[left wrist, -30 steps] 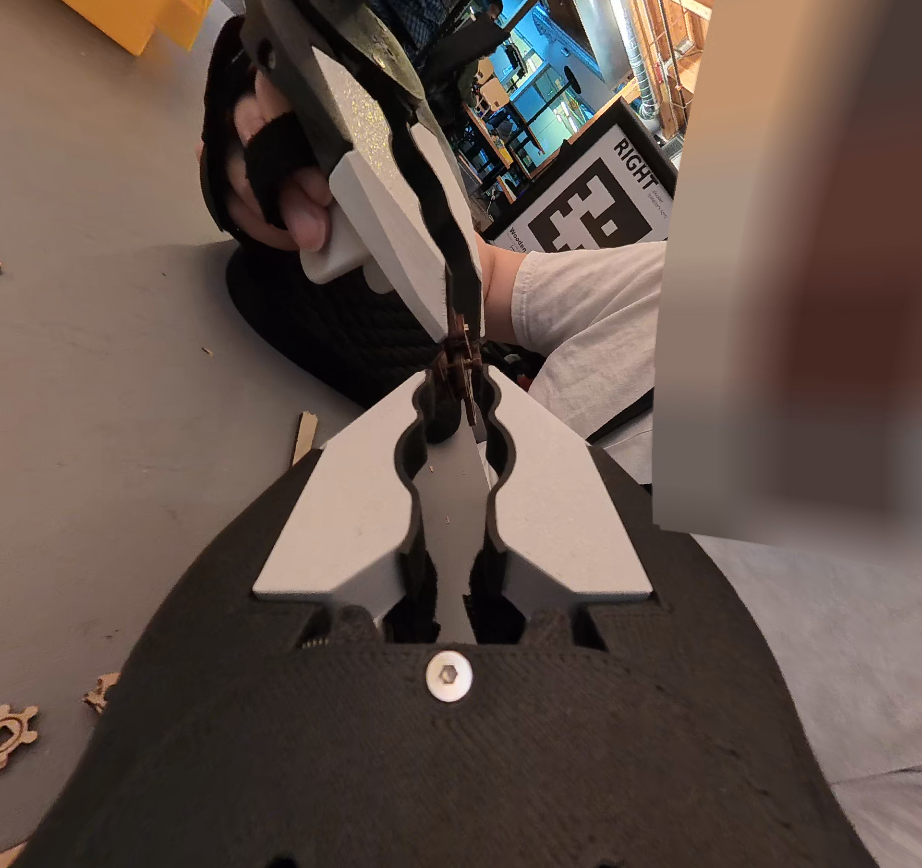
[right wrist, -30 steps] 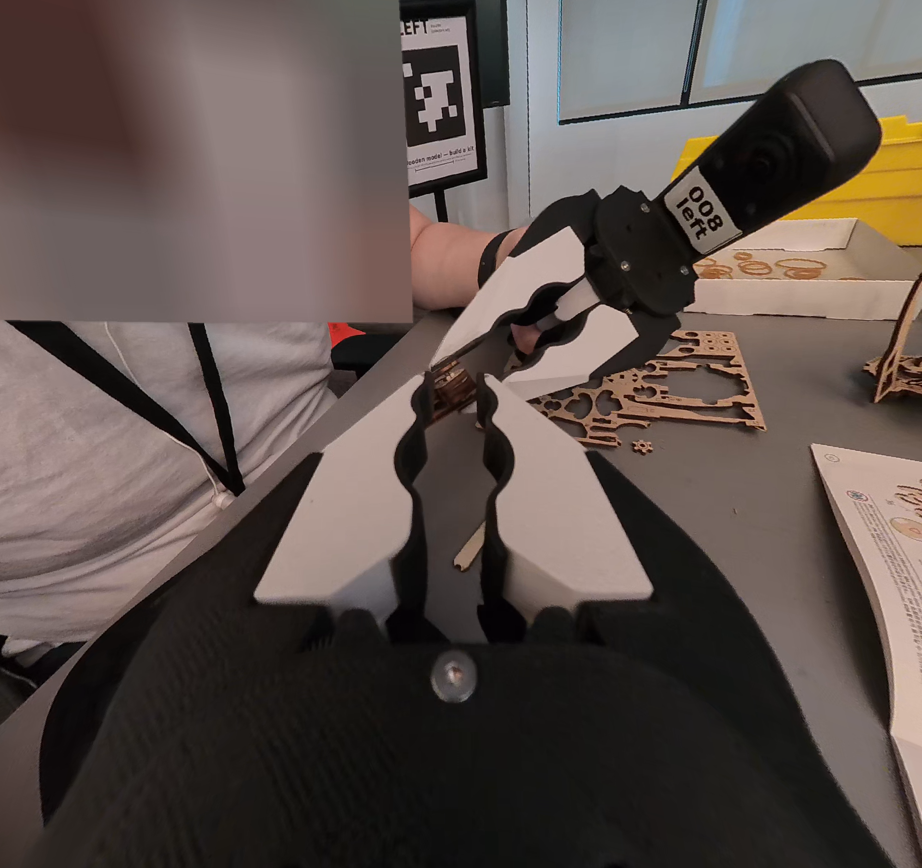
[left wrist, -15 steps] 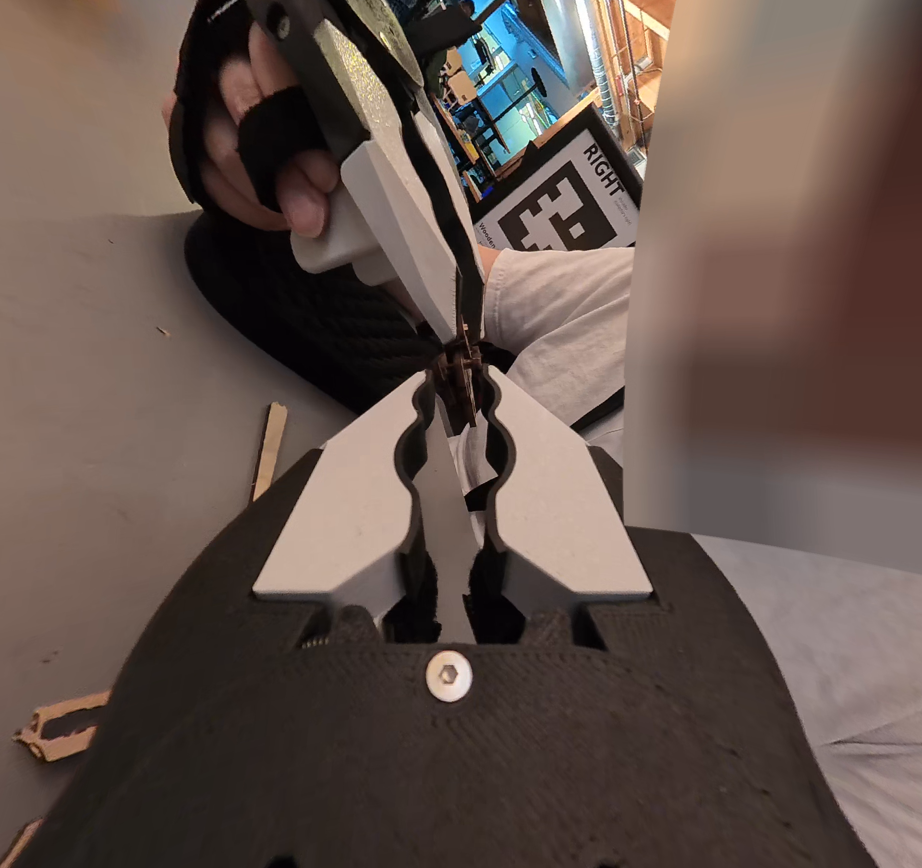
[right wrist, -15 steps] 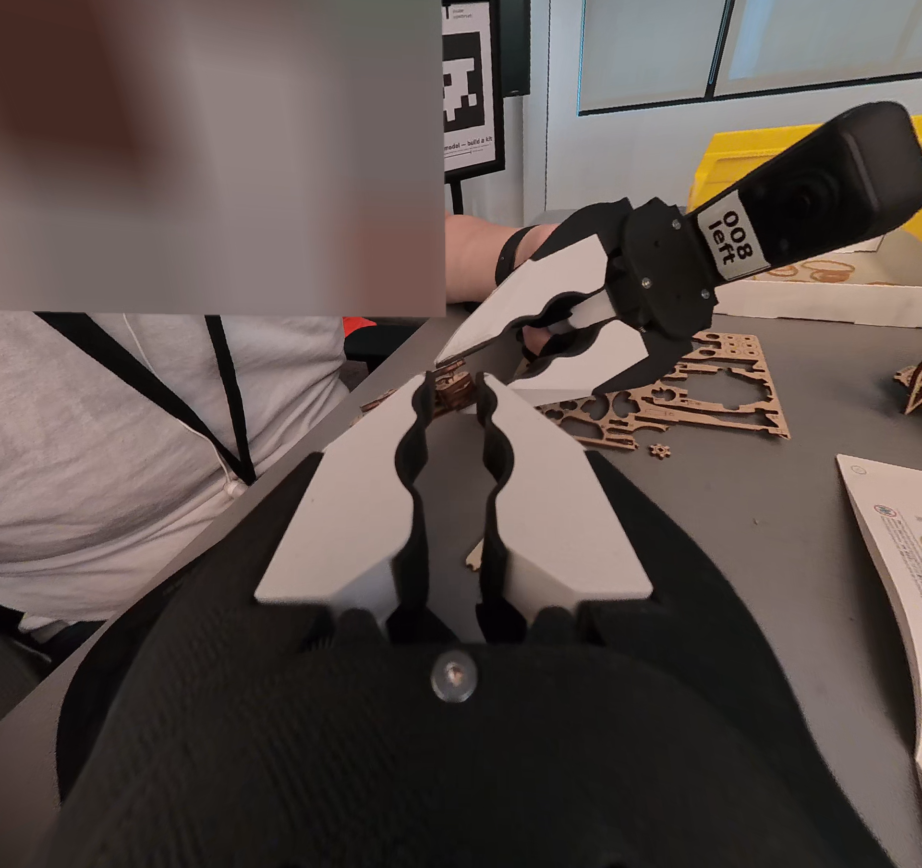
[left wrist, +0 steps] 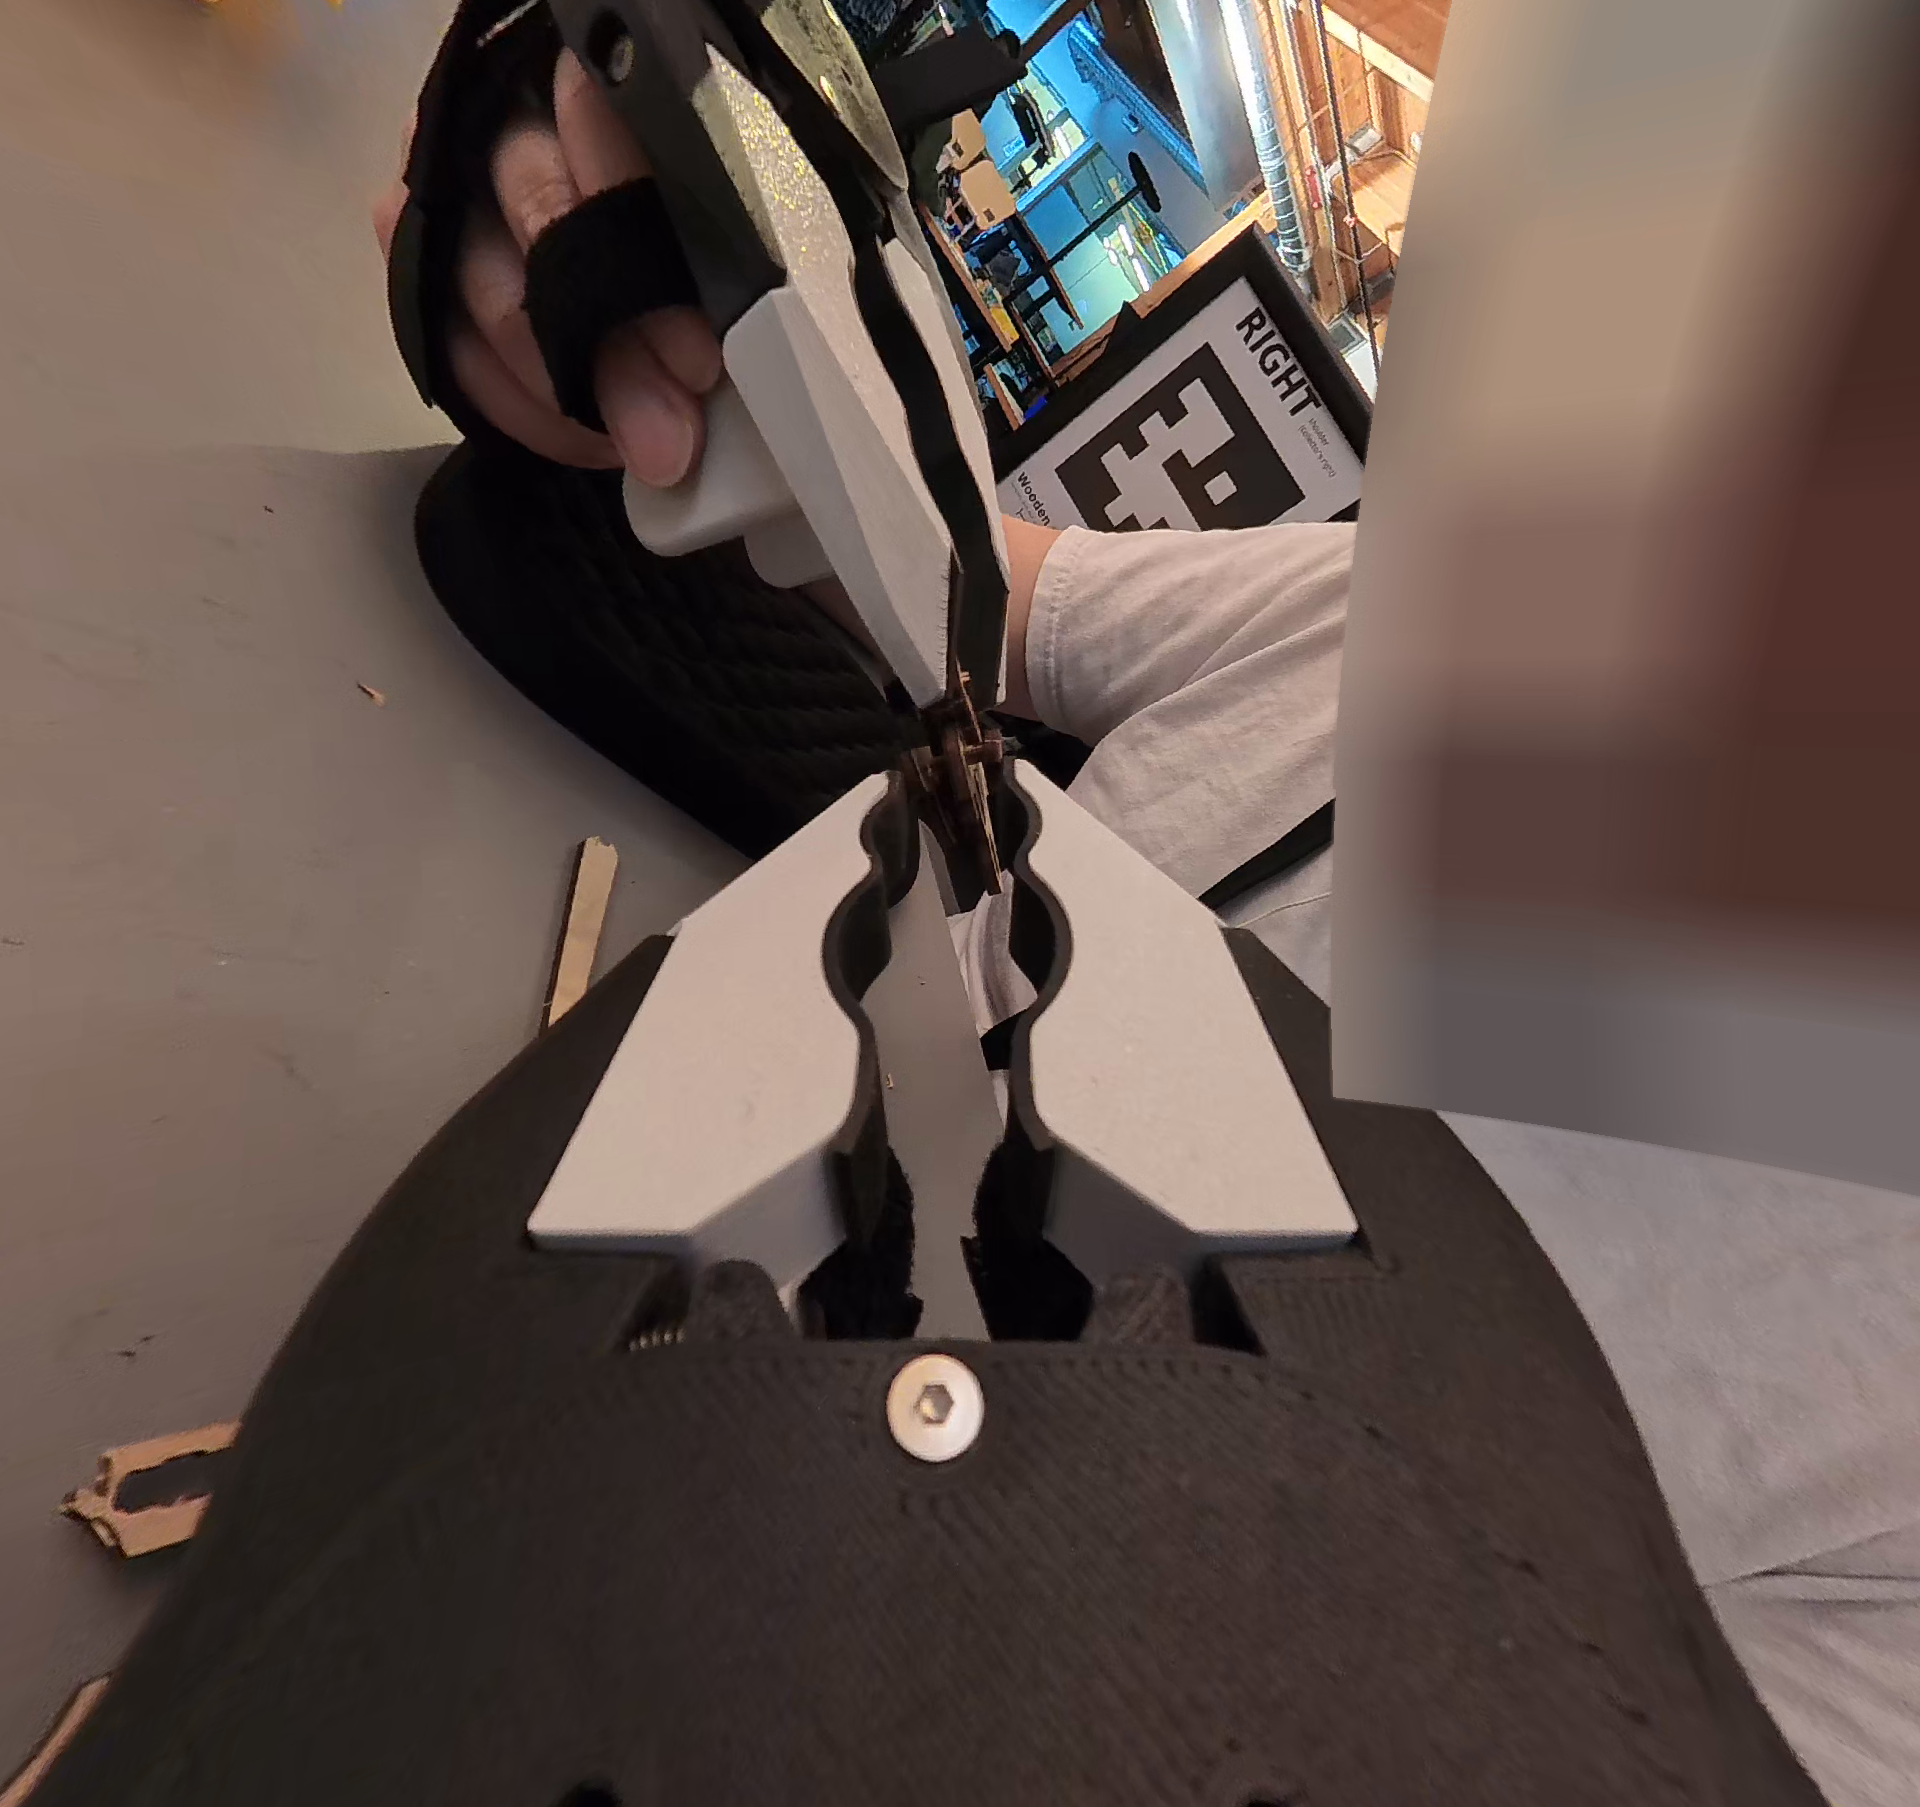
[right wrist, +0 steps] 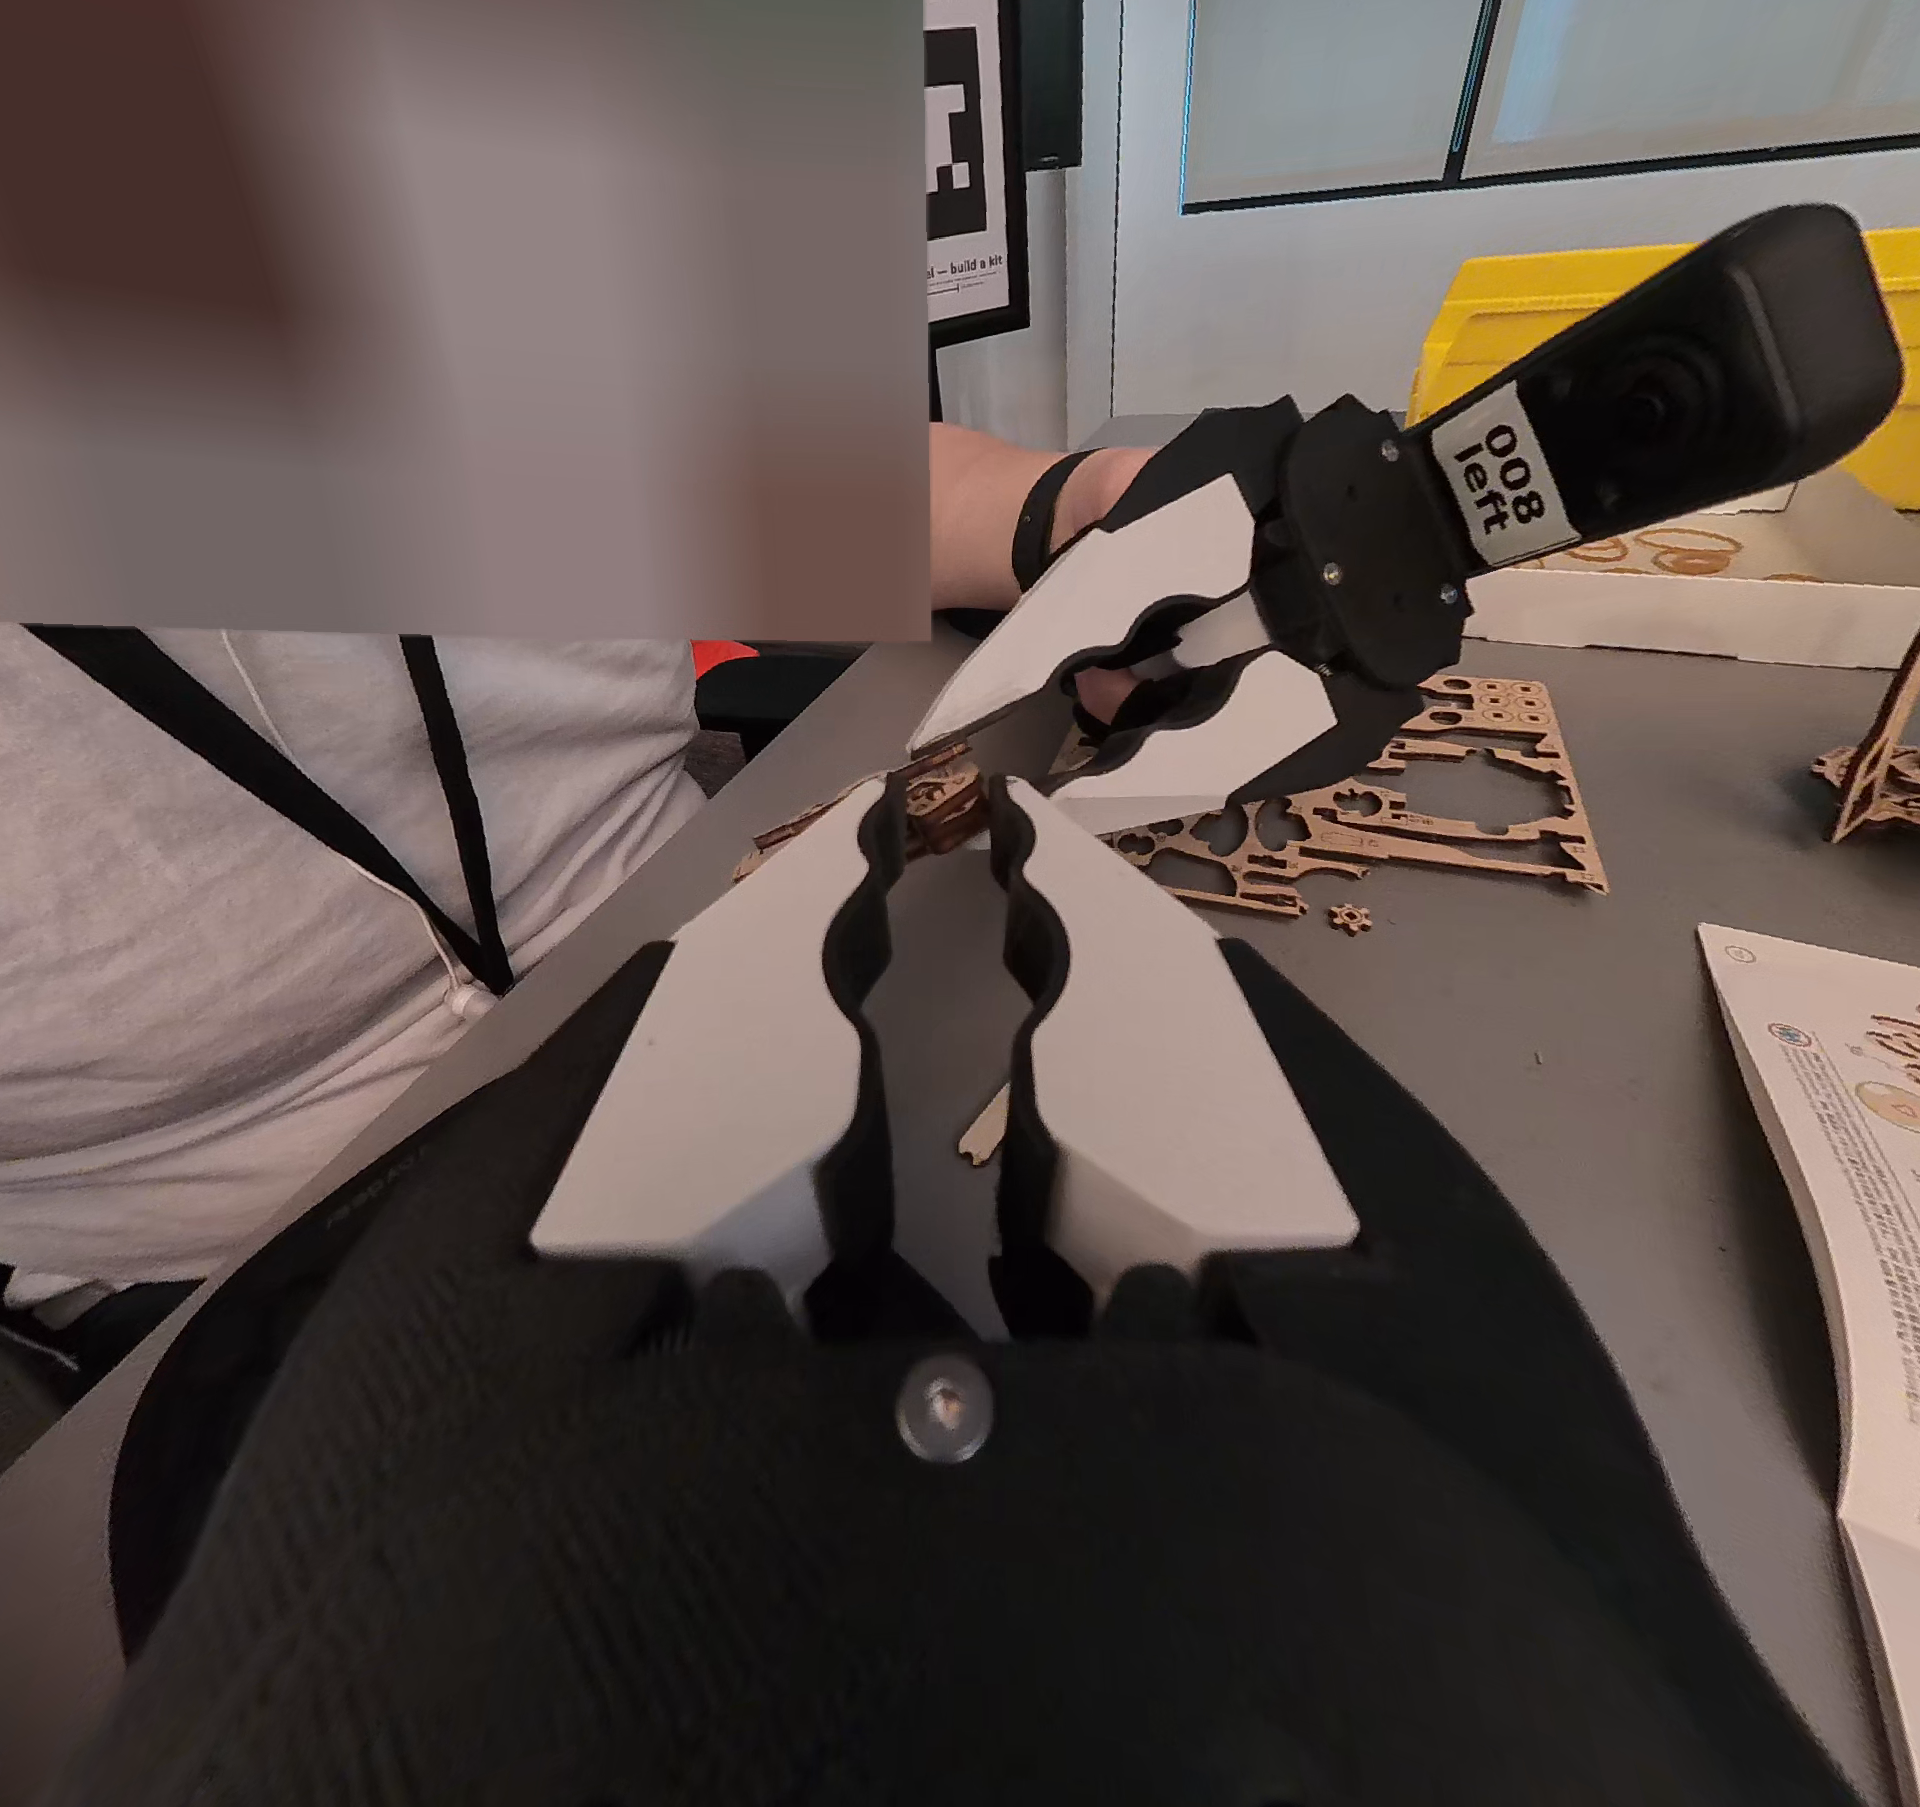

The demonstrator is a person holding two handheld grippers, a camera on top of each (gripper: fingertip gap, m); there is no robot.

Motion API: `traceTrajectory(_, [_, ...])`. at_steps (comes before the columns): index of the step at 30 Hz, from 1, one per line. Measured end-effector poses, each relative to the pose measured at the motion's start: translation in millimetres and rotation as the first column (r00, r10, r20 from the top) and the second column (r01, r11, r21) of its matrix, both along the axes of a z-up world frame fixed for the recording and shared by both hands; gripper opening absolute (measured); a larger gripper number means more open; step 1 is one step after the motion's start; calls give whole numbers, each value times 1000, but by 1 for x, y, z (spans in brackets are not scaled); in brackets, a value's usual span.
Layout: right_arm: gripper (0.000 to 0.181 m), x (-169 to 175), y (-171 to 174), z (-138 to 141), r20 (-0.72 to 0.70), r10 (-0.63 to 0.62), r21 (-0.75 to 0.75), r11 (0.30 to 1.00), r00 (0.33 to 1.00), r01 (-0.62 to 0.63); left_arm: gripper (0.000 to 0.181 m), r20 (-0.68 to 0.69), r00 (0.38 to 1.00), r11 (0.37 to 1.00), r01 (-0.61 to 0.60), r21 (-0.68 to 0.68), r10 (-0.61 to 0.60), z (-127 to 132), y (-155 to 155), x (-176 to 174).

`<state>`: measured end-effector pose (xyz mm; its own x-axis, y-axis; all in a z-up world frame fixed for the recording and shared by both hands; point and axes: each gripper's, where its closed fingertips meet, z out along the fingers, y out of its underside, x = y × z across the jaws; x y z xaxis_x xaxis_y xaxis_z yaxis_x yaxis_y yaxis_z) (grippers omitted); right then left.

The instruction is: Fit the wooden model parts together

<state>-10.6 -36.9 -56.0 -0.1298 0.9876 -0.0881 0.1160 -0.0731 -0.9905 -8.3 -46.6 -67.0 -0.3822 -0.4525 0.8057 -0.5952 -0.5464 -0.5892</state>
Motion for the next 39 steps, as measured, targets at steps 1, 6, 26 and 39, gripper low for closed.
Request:
traceTrajectory(1, [13, 0, 1, 0, -3, -3, 1, 1000, 1000, 3, 15, 0, 1000, 1000, -2, -3, 2, 0, 0, 0])
traceTrajectory(6, [27, -1, 12, 6, -36, -64, -32, 998, 997, 63, 15, 21, 999, 998, -44, 44, 44, 3, 7, 1])
traceTrajectory(26, [24, 0, 43, -1, 87, -250, -134, 956, 964, 260, 16, 317, 910, 652, -412, 636, 266, 13, 51, 11])
traceTrajectory(39, [14, 4, 46, 1, 94, -320, 89, 946, 943, 312, 25, 403, 892, 556, -445, 702, 205, 20, 48, 8])
